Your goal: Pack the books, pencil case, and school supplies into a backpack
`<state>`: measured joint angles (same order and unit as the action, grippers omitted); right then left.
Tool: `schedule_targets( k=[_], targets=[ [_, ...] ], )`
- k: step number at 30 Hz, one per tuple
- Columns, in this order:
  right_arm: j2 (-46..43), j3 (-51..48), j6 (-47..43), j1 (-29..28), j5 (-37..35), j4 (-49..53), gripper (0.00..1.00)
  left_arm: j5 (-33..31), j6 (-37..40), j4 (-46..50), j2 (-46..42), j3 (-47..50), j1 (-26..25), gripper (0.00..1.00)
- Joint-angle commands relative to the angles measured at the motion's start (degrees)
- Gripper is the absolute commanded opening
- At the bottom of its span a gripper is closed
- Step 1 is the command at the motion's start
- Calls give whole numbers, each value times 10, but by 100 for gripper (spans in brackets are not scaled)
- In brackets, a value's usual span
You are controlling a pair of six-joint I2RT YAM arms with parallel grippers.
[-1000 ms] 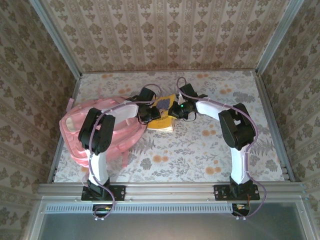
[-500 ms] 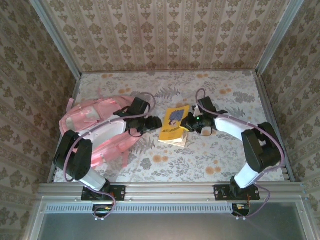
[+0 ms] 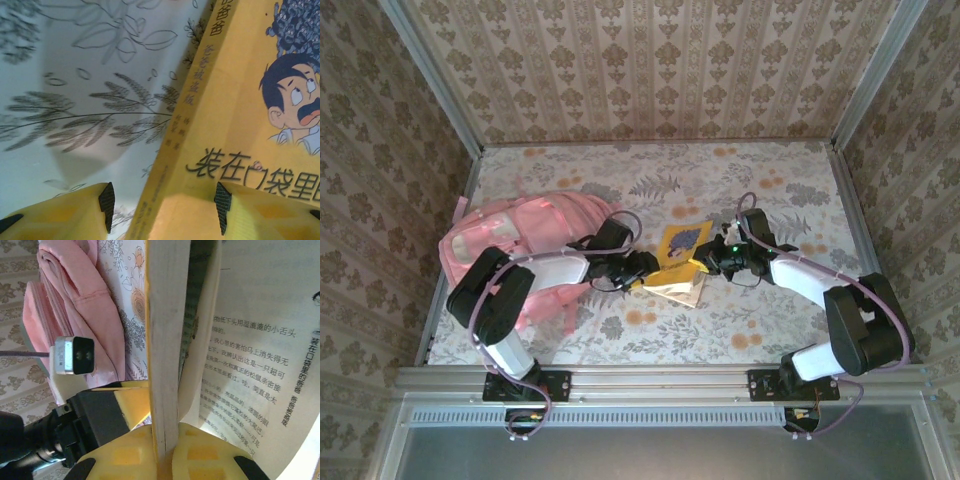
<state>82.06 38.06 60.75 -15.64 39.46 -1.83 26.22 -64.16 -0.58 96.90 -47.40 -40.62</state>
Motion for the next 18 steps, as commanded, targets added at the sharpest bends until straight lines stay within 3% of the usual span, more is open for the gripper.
schedule_targets(
  k=[1,6,12,18],
  targets=[
    [-20,-9,29,7,44,-55,0,24,-65,-86,14,18,-6,57],
    [-20,-16,37,13,47,-66,0,24,-105,-146,15,46,-6,52],
    [-20,-31,61,21,49,-101,0,27,-150,-210,10,73,-5,56],
    [-20,-54,87,21,44,-139,0,35,-187,-266,-7,83,-5,49]
  ],
)
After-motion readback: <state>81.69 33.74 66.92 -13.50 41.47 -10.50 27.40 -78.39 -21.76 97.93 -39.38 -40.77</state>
